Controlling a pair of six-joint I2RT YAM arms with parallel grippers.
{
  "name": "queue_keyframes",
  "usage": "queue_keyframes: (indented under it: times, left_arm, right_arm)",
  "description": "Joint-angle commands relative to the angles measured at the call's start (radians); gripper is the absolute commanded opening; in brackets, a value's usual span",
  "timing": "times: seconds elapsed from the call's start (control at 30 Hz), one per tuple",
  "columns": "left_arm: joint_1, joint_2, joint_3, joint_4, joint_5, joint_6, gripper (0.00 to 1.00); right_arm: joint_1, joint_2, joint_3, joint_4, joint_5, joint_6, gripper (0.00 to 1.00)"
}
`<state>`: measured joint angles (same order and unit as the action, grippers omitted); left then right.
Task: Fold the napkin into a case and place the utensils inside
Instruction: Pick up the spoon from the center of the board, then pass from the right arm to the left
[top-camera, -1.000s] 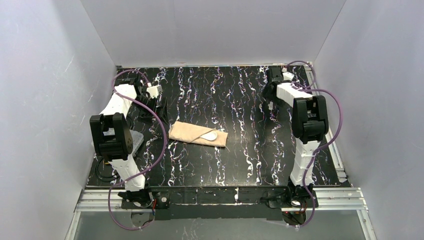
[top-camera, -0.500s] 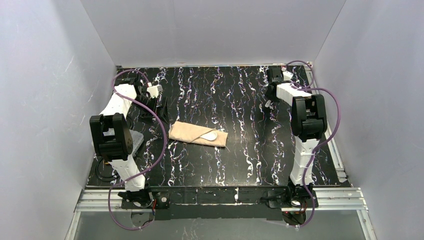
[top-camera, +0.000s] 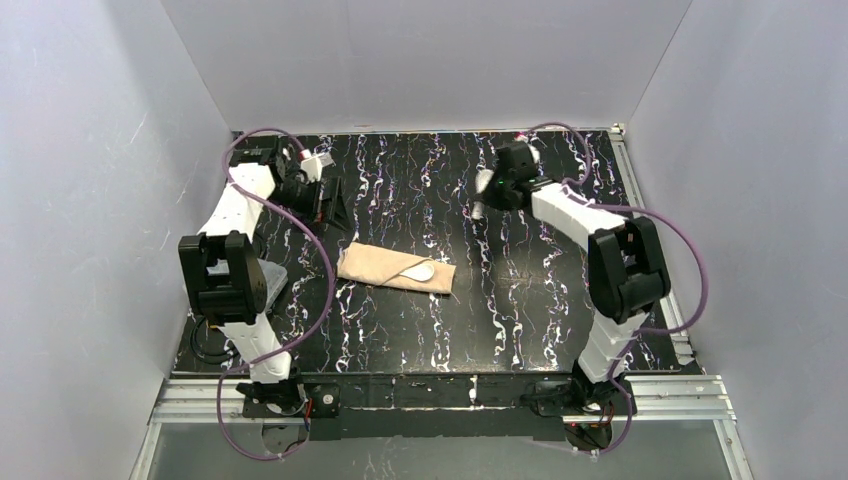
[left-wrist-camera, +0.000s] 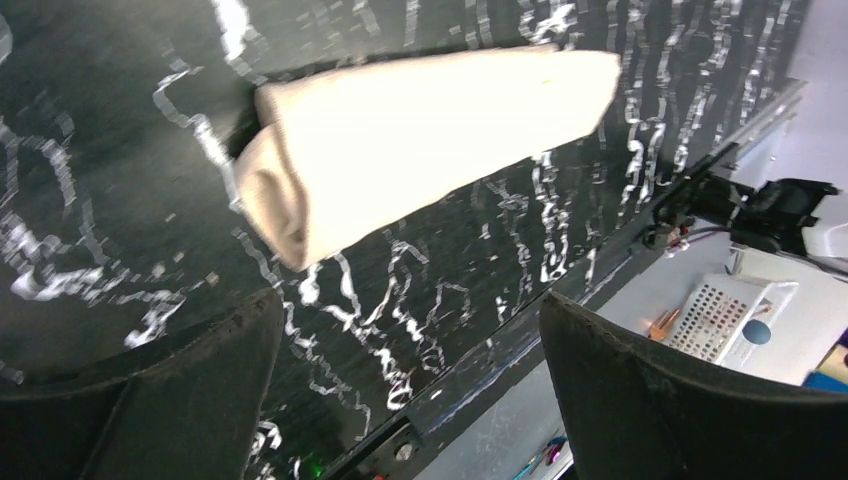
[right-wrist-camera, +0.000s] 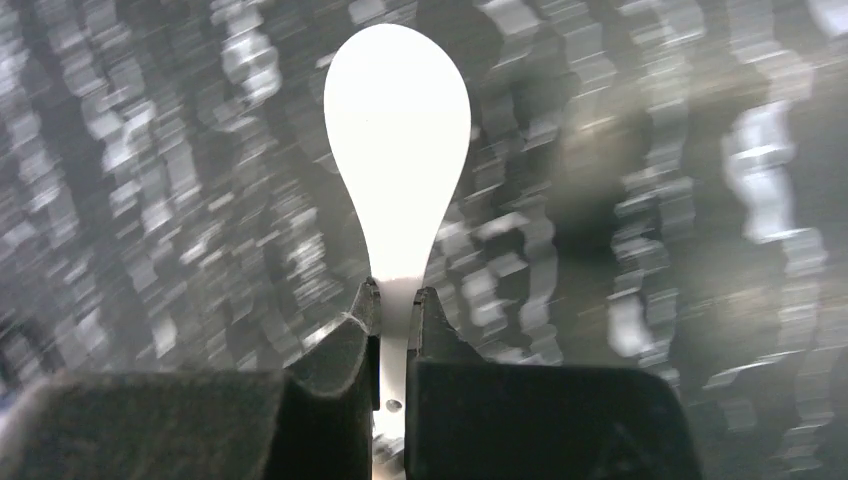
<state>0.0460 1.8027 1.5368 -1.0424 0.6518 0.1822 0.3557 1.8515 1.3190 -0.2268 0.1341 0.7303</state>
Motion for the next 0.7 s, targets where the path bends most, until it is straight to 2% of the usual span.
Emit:
queue_keyframes:
  times: [0.0, 0.13, 0.2, 0.33, 0.5, 0.6, 0.67]
  left_arm:
    - [-0.106, -0.089, 0.019, 0.038, 0.164, -0.035, 0.98]
    - [-0.207, -0.131, -0.027, 0.116, 0.191, -0.072, 0.98]
    - [-0.245, -0.144, -0.040, 0.161, 0.213, -0.108, 0.98]
    - [-0.259, -0.177, -0.096, 0.297, 0.258, -0.241, 0.98]
    - [-0.265, -0.218, -0.160, 0.383, 0.282, -0.286, 0.98]
    - [-0.265, -0.218, -0.171, 0.384, 0.270, -0.280, 0.94]
    - [-0.265, -0.214, -0.172, 0.386, 0.279, -0.280, 0.85]
  right_arm:
    - [0.157, -0.156, -0.032, 0.086, -0.097, 0.152, 0.01]
    - [0.284, -0.212, -0.084, 0.211, -0.089, 0.311, 0.01]
    - [0.336, -0.207, -0.060, 0.213, -0.077, 0.371, 0.01]
    - [0.408, -0.198, -0.029, 0.253, -0.059, 0.455, 0.01]
    - [0.446, -0.159, 0.045, 0.252, -0.048, 0.502, 0.01]
    - [0.468, -0.128, 0.066, 0.269, -0.057, 0.536, 0.01]
    - [0.488, -0.109, 0.084, 0.262, -0.050, 0.541, 0.01]
